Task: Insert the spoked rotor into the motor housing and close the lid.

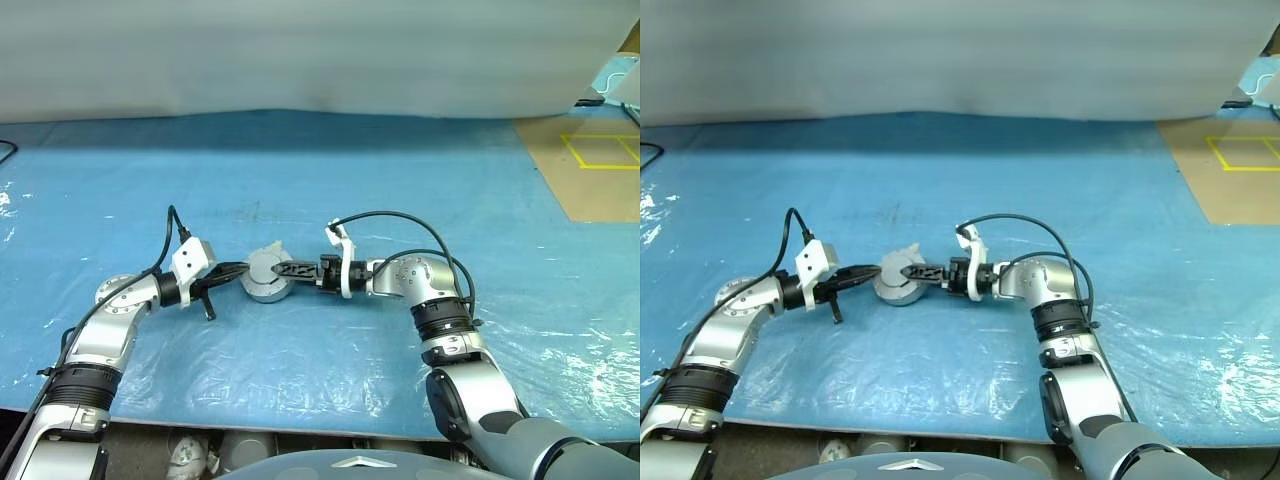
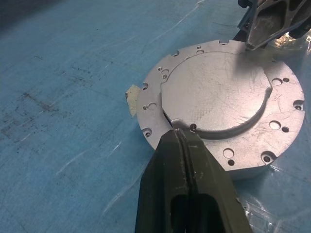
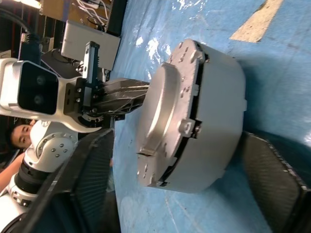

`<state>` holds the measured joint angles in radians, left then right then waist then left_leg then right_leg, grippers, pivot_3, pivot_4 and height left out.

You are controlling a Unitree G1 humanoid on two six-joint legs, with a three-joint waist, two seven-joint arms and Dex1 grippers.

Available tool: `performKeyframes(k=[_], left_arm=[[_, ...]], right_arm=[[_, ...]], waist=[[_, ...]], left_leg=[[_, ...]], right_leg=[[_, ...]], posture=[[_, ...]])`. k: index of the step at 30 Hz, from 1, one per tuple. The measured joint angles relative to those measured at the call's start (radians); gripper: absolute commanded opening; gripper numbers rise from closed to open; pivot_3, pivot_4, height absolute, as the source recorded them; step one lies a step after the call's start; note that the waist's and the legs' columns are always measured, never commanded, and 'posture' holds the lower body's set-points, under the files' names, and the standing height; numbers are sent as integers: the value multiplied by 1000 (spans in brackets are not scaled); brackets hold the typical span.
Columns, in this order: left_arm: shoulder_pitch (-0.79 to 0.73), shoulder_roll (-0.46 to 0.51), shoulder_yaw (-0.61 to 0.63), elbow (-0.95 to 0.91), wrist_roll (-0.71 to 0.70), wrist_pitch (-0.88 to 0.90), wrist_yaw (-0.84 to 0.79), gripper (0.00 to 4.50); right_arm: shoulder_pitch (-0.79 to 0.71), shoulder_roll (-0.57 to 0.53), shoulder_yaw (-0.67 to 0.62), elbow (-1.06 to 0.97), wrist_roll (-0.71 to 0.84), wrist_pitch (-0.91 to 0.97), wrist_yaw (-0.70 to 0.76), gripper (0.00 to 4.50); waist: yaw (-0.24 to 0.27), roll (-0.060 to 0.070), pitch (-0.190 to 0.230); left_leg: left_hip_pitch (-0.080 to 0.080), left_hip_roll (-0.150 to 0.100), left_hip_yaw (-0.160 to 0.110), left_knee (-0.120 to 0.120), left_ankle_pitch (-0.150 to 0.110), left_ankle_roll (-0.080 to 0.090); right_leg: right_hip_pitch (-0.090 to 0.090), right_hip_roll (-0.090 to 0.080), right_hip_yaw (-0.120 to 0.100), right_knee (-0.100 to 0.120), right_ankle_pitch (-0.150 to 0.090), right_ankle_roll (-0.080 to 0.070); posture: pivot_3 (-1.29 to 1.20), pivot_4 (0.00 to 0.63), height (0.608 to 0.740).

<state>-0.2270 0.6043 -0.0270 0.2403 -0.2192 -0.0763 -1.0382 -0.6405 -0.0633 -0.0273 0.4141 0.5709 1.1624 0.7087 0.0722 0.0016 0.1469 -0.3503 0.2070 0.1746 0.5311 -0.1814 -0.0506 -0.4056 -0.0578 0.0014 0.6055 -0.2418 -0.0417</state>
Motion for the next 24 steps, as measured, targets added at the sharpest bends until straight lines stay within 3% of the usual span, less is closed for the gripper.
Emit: performKeyframes(k=[4, 7, 17, 24], left_arm=[[0, 2, 2, -1, 2, 4, 2, 0], [3, 4, 4, -5, 1, 3, -3, 0], [15, -5, 23, -26, -30, 61, -1, 0], [11, -21, 139, -137, -259, 329, 8, 0]], right_arm=[[12, 4, -8, -3, 7, 0, -3, 1896], [22, 4, -20, -7, 23, 1, 0, 1180], [24, 9, -24, -22, 26, 4, -8, 1163], [26, 31, -50, -22, 45, 22, -30, 1163]], waist=[[-1, 0, 0], [-1, 0, 0], [0, 1, 0], [-1, -4, 5]], left_leg=[[0, 0, 0, 0, 0, 0], [0, 0, 0, 0, 0, 0], [0, 0, 0, 0, 0, 0], [-4, 1, 0, 0, 0, 0]], right_leg=[[0, 0, 0, 0, 0, 0], [0, 0, 0, 0, 0, 0], [-1, 0, 0, 0, 0, 0], [-4, 1, -1, 1, 0, -1]], posture=[[0, 150, 740], [0, 150, 740], [0, 150, 740], [0, 150, 740]])
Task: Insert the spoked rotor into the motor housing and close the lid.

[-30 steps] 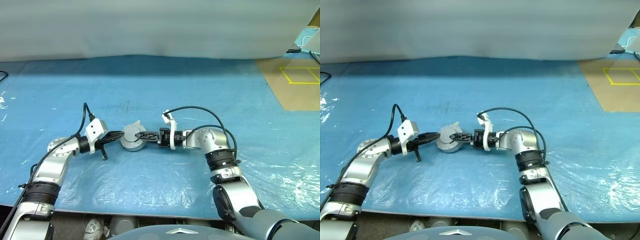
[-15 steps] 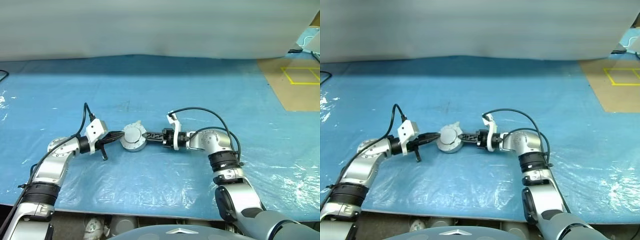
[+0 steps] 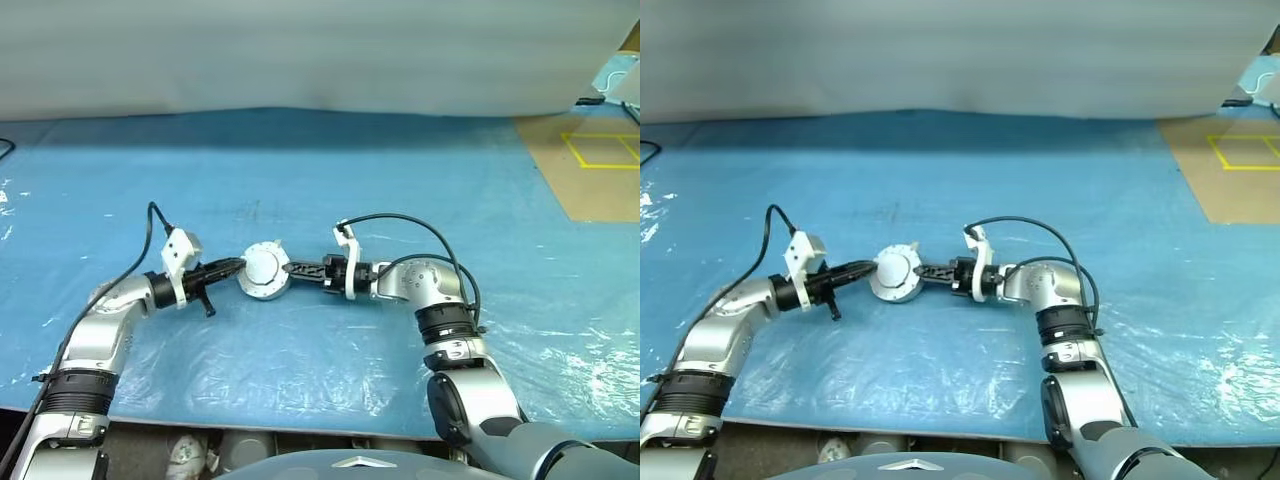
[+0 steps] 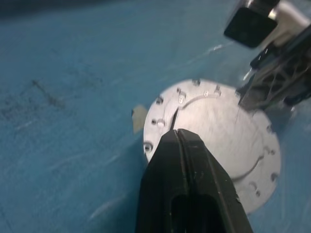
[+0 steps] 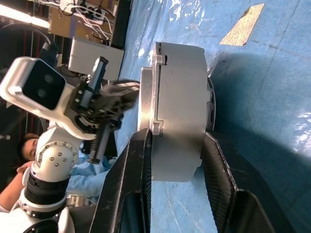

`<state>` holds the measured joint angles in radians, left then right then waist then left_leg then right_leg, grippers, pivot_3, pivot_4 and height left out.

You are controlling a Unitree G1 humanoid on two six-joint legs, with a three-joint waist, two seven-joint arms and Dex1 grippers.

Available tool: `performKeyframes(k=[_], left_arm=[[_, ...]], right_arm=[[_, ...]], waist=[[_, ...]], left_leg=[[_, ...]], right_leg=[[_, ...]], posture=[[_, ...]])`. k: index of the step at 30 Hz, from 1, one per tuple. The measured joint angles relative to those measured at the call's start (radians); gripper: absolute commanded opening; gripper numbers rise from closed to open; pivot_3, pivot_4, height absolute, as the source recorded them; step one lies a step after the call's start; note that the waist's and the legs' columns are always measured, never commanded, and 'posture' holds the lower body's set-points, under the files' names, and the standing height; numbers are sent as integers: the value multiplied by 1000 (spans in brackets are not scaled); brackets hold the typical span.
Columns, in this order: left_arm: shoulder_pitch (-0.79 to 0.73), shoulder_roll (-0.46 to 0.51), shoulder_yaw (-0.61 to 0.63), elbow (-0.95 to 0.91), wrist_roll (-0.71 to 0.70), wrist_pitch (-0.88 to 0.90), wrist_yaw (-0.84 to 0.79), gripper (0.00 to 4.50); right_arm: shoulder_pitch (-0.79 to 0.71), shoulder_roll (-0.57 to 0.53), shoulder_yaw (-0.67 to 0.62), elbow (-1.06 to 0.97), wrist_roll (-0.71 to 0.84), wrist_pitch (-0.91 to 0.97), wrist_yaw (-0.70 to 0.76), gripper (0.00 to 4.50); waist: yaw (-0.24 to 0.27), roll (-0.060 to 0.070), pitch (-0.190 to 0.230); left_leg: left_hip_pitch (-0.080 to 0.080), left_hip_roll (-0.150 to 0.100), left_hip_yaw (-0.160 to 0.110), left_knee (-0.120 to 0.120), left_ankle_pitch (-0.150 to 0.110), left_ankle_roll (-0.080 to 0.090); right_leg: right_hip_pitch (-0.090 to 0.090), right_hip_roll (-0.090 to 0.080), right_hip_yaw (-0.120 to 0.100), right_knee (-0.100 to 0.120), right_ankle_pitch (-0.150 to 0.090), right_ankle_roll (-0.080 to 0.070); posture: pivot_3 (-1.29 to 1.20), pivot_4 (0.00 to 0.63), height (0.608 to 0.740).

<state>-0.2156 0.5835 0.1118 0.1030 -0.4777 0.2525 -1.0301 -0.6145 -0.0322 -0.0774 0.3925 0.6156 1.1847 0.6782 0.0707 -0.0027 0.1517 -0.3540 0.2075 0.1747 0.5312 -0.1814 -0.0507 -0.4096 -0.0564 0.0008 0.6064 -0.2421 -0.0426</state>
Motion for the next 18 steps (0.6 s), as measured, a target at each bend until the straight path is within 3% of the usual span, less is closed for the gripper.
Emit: performKeyframes(k=[7, 18], left_arm=[[-78, 18, 183, -39, -222, 227, 70, 0], [-34, -77, 210, -87, -329, 372, 198, 0]], right_arm=[[-8, 19, -91, 30, 43, 21, -60, 1163], [-46, 64, -364, -46, 183, 49, -271, 1163]], waist=[[0, 0, 0], [8, -6, 6]], left_leg=[[-7, 0, 0, 0, 0, 0], [-18, 1, -4, 5, 0, 0]], right_leg=[[-6, 1, -1, 0, 2, 3], [-11, 1, -6, 2, 3, 4]], posture=[[0, 150, 740], [0, 150, 740]])
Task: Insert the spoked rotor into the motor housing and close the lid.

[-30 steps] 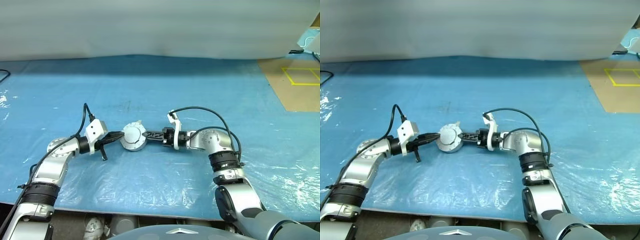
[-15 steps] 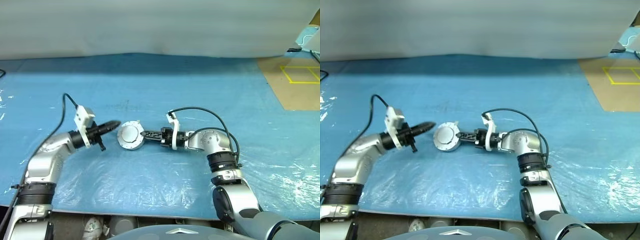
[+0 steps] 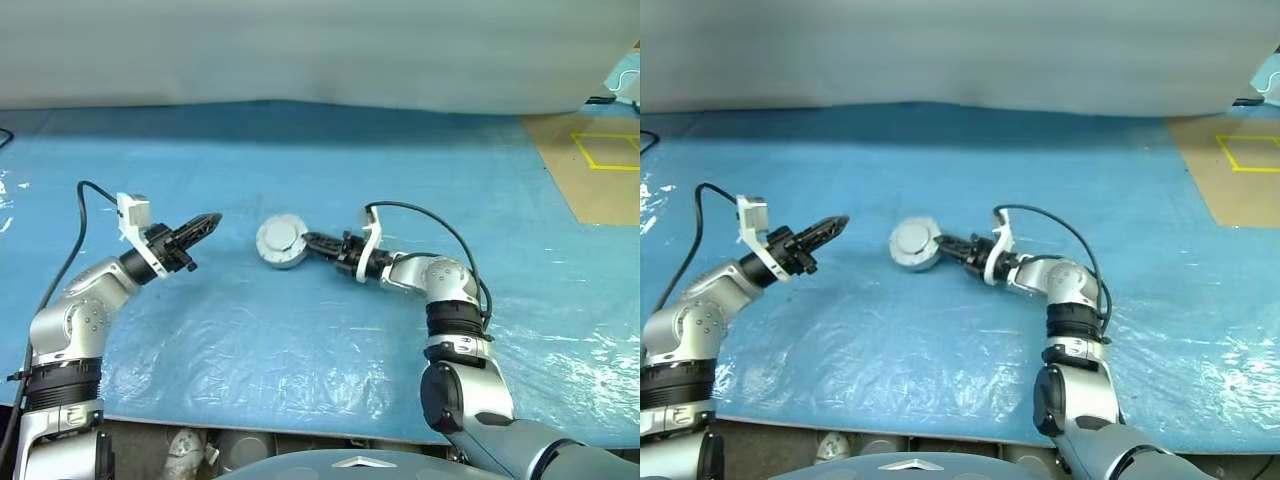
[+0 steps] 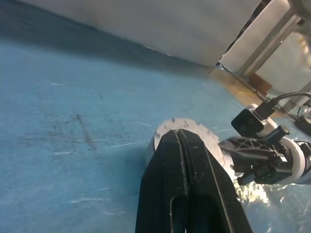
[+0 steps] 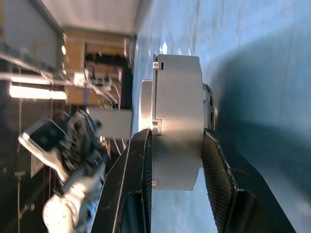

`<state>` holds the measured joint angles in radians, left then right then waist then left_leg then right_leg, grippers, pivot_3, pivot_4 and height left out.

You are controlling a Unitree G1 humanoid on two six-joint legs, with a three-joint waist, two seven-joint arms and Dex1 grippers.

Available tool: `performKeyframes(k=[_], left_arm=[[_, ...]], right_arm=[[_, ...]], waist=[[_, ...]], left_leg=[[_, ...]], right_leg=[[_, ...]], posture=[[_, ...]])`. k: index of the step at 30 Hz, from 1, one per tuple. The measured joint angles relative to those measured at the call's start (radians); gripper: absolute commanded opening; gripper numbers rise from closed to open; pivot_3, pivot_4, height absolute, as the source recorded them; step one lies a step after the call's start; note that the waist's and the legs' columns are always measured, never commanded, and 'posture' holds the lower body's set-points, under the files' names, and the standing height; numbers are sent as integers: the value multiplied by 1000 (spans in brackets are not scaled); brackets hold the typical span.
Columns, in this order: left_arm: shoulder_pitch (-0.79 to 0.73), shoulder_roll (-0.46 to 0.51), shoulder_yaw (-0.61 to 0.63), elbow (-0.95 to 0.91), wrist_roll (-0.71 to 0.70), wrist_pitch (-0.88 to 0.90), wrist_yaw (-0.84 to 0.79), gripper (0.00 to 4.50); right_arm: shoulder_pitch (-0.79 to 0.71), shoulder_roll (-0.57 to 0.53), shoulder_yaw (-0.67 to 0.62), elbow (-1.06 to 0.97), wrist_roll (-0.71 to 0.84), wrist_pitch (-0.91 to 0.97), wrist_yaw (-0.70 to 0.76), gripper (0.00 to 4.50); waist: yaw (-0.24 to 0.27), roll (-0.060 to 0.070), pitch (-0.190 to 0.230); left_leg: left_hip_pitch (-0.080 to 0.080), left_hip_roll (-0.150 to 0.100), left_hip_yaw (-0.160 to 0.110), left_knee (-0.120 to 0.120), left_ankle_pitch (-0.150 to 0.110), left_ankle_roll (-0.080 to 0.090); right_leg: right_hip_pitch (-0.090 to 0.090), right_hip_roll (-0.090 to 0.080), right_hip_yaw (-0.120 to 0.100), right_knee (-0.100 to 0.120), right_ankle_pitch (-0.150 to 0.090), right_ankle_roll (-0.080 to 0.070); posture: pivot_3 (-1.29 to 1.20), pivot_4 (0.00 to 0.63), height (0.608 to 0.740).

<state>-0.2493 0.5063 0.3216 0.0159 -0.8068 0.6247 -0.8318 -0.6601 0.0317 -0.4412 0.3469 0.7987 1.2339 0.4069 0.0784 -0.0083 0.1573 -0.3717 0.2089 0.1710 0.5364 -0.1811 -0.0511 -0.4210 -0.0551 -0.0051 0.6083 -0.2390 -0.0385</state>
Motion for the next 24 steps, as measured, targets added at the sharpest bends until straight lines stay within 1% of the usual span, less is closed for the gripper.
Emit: performKeyframes(k=[5, 6, 8, 9, 15, 16, 17, 19, 24], left_arm=[[16, -44, 0, -39, -78, 70, 24, 0], [15, -55, 3, -42, -100, 88, 34, 179], [12, -89, 21, -45, -166, 127, 59, 622], [7, -110, 32, -45, -205, 148, 77, 935], [-46, -215, 78, -41, -386, 217, 202, 3073], [-50, -226, 82, -38, -409, 226, 220, 3333], [-51, -233, 82, -35, -430, 237, 233, 3764], [-51, -243, 83, -23, -451, 247, 253, 4423], [-66, -281, 97, 39, -476, 244, 314, 4470]], right_arm=[[-47, 22, -74, -97, 114, 18, -84, 1163], [-51, 23, -81, -108, 131, 19, -99, 1163], [-56, 29, -93, -116, 157, 20, -126, 1163], [-60, 32, -97, -117, 169, 20, -140, 1163], [-89, 41, -96, -125, 233, 19, -194, 1163], [-93, 41, -95, -126, 242, 19, -198, 1163], [-94, 41, -94, -127, 256, 19, -203, 1163], [-94, 40, -90, -128, 275, 19, -208, 1163], [-94, 33, -65, -141, 310, 26, -212, 1163]], waist=[[-3, 0, 0], [-3, 0, 0], [-2, 0, 0], [-2, 0, 0], [-4, -1, 0], [-4, -1, 0], [-5, -1, 0], [-4, -1, 0], [-4, -1, 0]], left_leg=[[0, 1, 0, 0, 0, 0], [0, 1, 0, 0, 0, 0], [-1, 0, 0, 0, 0, 0], [-1, 0, -1, 0, 0, 0], [-3, 0, -4, 3, 0, 0], [-3, -1, -5, 4, 0, 0], [-4, -1, -6, 4, 0, -1], [-5, -1, -8, 5, 0, -1], [-8, -2, -12, 8, 0, -1]], right_leg=[[0, 1, -1, 1, 0, 0], [0, 1, -1, 0, 0, 0], [0, 1, -1, 0, 0, 1], [0, 1, -1, 1, 0, 1], [0, 1, -1, 2, 1, 2], [0, 1, -1, 2, 1, 2], [0, 1, -1, 2, 1, 2], [0, 1, -2, 2, 1, 2], [0, 2, -3, 2, 3, 5]], posture=[[0, 150, 740], [0, 150, 740], [0, 150, 740], [0, 150, 740], [0, 150, 740], [0, 150, 740], [0, 150, 740], [0, 150, 740], [0, 150, 740]])
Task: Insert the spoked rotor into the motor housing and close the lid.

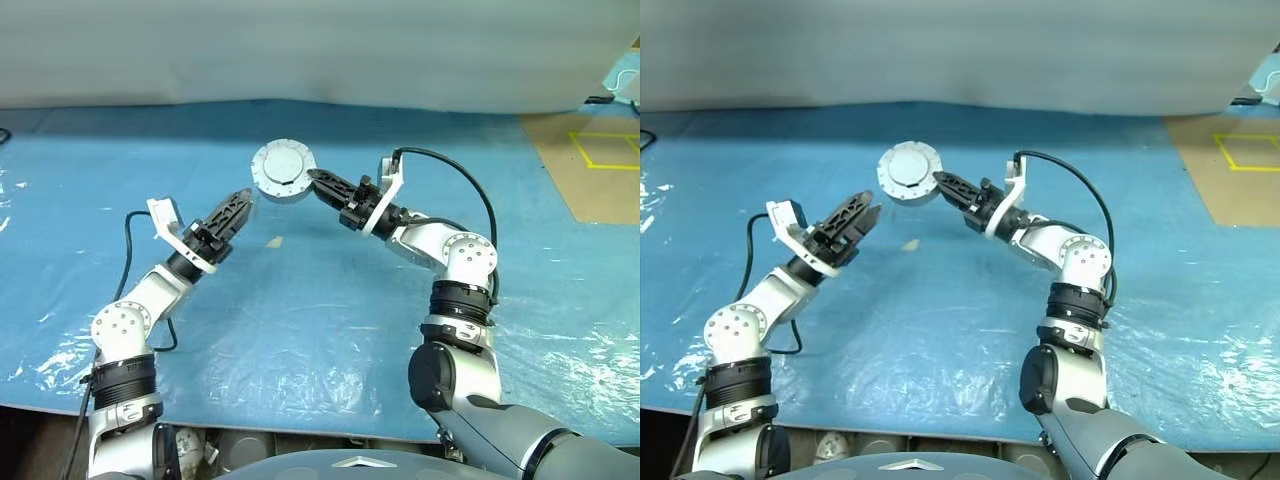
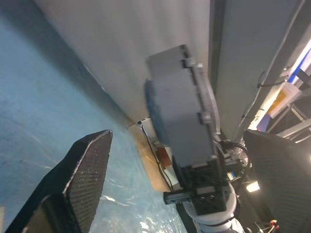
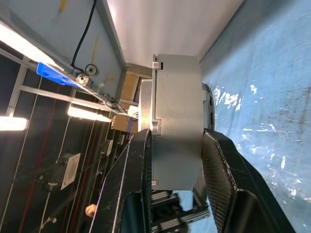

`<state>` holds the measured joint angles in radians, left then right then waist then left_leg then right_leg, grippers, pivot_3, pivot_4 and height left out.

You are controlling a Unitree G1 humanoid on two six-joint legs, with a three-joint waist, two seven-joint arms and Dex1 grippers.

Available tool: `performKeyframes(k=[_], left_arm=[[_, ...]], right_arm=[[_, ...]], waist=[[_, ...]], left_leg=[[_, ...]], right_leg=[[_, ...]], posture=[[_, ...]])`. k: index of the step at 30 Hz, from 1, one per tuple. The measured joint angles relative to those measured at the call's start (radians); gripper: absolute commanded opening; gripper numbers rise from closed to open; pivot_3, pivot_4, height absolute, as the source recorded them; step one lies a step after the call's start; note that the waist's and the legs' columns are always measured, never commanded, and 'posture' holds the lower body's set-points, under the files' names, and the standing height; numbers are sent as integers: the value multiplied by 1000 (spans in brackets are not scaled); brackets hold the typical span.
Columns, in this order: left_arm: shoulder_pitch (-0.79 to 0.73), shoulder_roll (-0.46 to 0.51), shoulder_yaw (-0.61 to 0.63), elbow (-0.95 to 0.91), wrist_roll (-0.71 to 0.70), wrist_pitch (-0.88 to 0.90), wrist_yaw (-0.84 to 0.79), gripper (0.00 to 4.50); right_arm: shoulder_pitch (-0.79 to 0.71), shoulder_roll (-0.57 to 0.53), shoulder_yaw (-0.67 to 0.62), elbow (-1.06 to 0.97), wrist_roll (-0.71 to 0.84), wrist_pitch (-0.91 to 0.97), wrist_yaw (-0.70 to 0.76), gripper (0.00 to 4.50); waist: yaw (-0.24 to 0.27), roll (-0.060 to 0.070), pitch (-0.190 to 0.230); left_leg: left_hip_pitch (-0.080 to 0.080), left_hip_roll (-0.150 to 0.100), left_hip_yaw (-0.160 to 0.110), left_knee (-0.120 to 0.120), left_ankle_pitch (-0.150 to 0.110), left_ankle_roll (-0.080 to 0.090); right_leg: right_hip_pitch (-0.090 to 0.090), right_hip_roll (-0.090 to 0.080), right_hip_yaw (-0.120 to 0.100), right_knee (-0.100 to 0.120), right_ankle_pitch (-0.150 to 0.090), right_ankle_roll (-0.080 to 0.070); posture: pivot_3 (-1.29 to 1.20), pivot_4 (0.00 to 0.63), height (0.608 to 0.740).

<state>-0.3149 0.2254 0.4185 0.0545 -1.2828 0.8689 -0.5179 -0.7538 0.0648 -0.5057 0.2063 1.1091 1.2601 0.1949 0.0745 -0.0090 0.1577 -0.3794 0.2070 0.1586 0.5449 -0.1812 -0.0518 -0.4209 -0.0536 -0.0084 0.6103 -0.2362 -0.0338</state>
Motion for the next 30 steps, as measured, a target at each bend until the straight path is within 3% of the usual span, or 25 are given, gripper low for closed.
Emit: performKeyframes(k=[13, 25, 30], left_arm=[[-114, -96, -32, 30, -43, 0, -23, 4470], [-241, -190, -35, 229, 78, -142, -44, 4470], [-245, -211, -35, 230, 102, -173, -65, 3214]], right_arm=[[0, -14, 48, -20, 65, -5, -24, 1163], [2, -29, 69, -21, 75, -18, -54, 1163], [7, -35, 77, -21, 75, -22, -68, 1163]], waist=[[8, 0, 0], [10, 0, 0], [13, 0, 0]], left_leg=[[-3, -1, -7, 7, 0, 0], [-4, -1, -9, 15, 0, 0], [-5, -1, -10, 16, 0, 0]], right_leg=[[3, -1, -4, 4, 1, 1], [3, -1, -4, 10, 1, 1], [3, -2, -4, 10, 1, 1]], posture=[[0, 150, 740], [0, 150, 740], [0, 150, 740]])
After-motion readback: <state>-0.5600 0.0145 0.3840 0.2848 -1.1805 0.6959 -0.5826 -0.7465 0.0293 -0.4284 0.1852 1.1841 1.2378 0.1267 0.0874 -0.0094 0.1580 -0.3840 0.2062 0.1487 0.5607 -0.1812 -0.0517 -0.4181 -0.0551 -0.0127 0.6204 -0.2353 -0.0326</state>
